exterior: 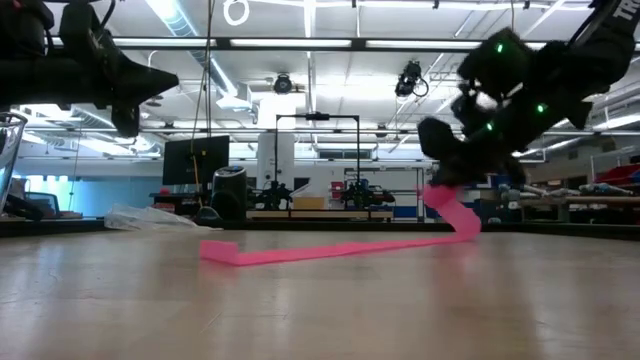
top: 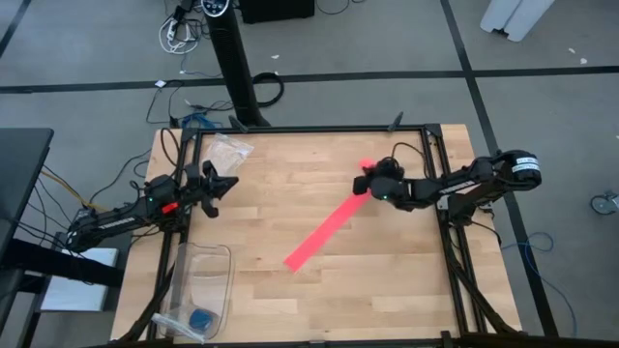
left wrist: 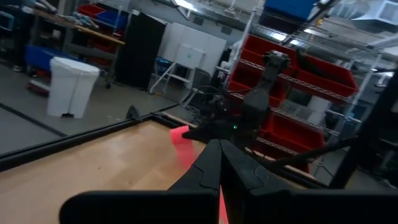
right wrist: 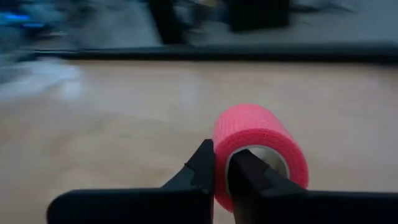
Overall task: Roll bandage
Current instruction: Roll the pink bandage
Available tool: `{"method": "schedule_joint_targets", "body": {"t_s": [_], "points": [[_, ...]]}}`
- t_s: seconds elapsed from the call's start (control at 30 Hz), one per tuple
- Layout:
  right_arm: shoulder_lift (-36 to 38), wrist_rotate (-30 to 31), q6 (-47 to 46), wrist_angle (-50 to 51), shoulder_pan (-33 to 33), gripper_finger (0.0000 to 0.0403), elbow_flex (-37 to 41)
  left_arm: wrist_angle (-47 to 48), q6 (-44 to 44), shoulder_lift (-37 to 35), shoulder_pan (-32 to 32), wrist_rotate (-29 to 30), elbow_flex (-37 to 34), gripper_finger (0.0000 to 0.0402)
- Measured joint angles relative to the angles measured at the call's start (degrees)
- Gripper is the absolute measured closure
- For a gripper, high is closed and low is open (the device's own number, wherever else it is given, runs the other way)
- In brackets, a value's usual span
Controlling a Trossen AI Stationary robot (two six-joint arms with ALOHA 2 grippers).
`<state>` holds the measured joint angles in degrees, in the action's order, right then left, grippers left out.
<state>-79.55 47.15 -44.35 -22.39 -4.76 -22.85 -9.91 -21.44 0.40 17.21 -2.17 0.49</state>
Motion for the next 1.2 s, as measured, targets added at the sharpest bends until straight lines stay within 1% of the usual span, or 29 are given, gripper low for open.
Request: {"method": "schedule_joint_targets", "body": {"t_s": [0.13,0.23,0.33,0.4,0.5,0.63,0.73,0.8,0.9,1.07,1.2], "points": [[0.00,-6.63,14.77,-13.59,3.40,0.0387,-1.33,-2.41,0.05,0.00,0.00,-2.87,0.01,0.0393],[0.00,-11.72,23.39,-19.82,6.08,0.0381,-3.39,-4.30,0.07,0.00,-0.02,-3.99,0.00,0.0393],[0.00,-15.15,29.50,-20.74,8.67,0.0380,-6.96,-4.92,0.12,0.37,-0.02,-6.38,0.01,0.0387],[0.00,-17.05,33.96,-20.56,10.37,0.0384,-9.64,-6.19,0.01,1.53,-0.31,-8.56,0.01,0.0372],[0.00,-19.48,40.41,-20.32,12.68,0.0385,-13.57,-9.14,-0.60,4.91,-1.64,-10.30,0.00,0.0345],[0.00,-23.92,47.14,-18.30,14.98,0.0384,-18.23,-18.50,2.48,11.49,-4.48,-10.58,0.02,0.0332],[0.00,-24.87,50.52,-14.44,16.29,0.0385,-20.80,-22.52,7.47,17.05,-7.18,-11.20,1.64,0.0332],[0.00,-24.98,52.40,-13.07,16.95,0.0385,-21.87,-23.37,10.60,21.25,-9.09,-11.46,3.95,0.0335],[0.00,-26.99,54.50,-12.65,17.52,0.0385,-22.63,-23.62,15.33,28.59,-11.87,-11.02,8.32,0.0337],[0.00,-27.47,55.57,-12.53,18.19,0.0384,-22.91,-23.71,22.60,41.46,-16.13,-6.17,16.83,0.0337],[0.00,-27.43,56.09,-12.57,18.59,0.0384,-22.91,-23.63,25.48,51.38,-17.99,-4.03,23.96,0.0337]]}}
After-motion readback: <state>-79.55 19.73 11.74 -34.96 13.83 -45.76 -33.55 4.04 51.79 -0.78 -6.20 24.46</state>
